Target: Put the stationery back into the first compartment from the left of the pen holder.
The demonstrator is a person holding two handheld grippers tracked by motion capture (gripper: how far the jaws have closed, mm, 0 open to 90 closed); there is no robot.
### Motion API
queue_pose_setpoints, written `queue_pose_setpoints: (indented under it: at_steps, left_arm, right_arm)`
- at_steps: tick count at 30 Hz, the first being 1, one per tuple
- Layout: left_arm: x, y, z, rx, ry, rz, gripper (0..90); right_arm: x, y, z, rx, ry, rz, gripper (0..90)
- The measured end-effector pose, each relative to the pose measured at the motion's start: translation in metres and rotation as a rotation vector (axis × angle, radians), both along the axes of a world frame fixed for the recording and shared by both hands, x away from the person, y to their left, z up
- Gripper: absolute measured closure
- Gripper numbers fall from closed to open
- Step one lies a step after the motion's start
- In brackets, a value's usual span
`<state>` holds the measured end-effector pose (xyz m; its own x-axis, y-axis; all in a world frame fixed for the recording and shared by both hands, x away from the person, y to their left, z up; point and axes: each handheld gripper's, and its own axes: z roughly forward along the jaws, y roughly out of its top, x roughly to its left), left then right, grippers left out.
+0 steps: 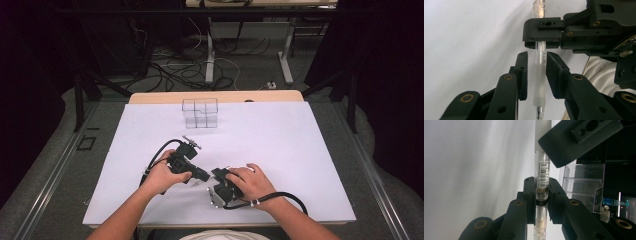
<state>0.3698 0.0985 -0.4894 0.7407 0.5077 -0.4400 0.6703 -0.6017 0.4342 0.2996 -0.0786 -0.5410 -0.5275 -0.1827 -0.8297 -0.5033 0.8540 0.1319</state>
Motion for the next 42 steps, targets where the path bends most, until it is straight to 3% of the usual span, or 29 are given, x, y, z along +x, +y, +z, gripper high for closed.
queue_pose_setpoints:
  at_steps: [10, 13, 23, 27, 28, 29, 36, 37, 41, 42]
  left_arm:
    - [0.002, 0.003, -0.001, -0.007, -0.015, 0.016, 65.0]
    - [0.002, 0.004, -0.001, -0.019, -0.039, 0.038, 62.9]
    - [0.006, 0.014, 0.000, -0.016, -0.093, 0.081, 57.4]
    - [0.011, 0.021, -0.002, -0.008, -0.157, 0.122, 52.2]
    - [0.011, 0.021, -0.002, -0.008, -0.157, 0.122, 50.5]
    - [0.013, 0.024, -0.003, -0.001, -0.179, 0.149, 49.3]
    - [0.021, 0.038, -0.003, 0.054, -0.277, 0.180, 41.9]
    - [0.022, 0.040, -0.003, 0.059, -0.291, 0.191, 41.0]
    - [0.025, 0.047, -0.003, 0.065, -0.321, 0.236, 39.4]
    - [0.027, 0.052, -0.003, 0.062, -0.339, 0.269, 37.8]
  right_arm:
    - [0.000, -0.001, -0.001, 0.002, 0.007, -0.012, 79.3]
    - [0.000, -0.001, -0.001, -0.015, 0.019, -0.014, 79.3]
    - [0.000, -0.001, -0.002, 0.010, 0.013, -0.012, 79.3]
    - [0.001, -0.002, -0.002, 0.012, 0.012, -0.012, 79.3]
    - [0.001, -0.002, -0.001, 0.011, 0.010, -0.010, 79.3]
    - [0.001, -0.002, -0.001, 0.012, 0.009, -0.009, 79.3]
    - [0.002, -0.003, -0.001, 0.019, 0.034, -0.038, 79.3]
    - [0.003, -0.004, -0.001, 0.034, 0.017, -0.030, 79.3]
    - [0.005, -0.005, 0.000, 0.049, 0.020, -0.047, 79.3]
    - [0.004, -0.006, 0.002, 0.029, 0.046, -0.077, 79.3]
